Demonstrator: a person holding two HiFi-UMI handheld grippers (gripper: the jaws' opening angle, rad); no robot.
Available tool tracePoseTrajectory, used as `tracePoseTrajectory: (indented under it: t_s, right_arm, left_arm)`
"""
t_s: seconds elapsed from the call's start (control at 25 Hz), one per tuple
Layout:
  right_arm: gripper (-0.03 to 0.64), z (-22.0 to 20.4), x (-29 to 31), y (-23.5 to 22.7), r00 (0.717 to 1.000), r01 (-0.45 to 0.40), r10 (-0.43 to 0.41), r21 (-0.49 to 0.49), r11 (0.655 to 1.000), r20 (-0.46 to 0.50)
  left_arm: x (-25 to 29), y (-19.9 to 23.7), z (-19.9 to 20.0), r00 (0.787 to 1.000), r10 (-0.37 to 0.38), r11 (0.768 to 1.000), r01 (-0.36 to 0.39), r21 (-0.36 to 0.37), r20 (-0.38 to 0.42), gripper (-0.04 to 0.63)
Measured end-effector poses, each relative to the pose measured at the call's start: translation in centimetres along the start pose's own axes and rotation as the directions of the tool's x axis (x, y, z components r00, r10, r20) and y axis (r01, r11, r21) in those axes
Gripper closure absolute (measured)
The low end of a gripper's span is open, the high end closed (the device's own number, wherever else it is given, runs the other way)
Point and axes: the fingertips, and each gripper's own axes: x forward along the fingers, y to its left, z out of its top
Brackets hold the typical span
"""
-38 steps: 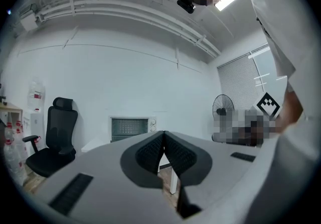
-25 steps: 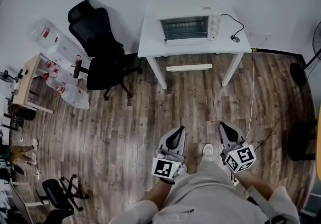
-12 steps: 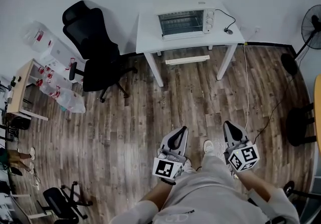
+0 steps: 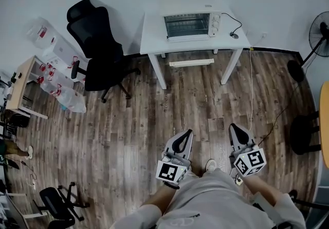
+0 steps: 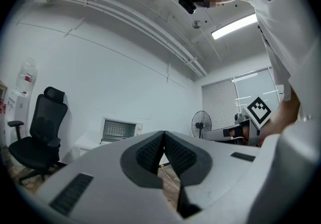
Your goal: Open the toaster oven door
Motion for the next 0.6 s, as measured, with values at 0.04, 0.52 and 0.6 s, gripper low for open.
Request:
tracePoseTrajectory:
  t_s: [0.04, 0.52, 0.6]
  right_arm:
    - [0.6, 0.3, -0.2, -0.1, 1.0, -0.009, 0.009, -0.006, 1.0, 0.004]
    - [0.6, 2.6, -3.1, -0.1, 0.994, -0.098, 0.098, -0.02, 0.995, 0.049]
    - [0.6, 2.5, -3.4, -0.2, 0.994, -0.098, 0.099, -0.019, 0.995, 0.047]
  left_arm:
    - [0.1, -0.3, 0.3, 1.0, 0.005, 1.0, -0.005, 0.007, 0.008, 0.588]
    - [2.6, -4.9, 3.7, 0.998, 0.001, 1.0, -0.002, 0.017, 0.06, 0.588]
    - [2.6, -5.3, 3.9, 0.998, 0.002, 1.0, -0.003, 0.018, 0.062, 0.588]
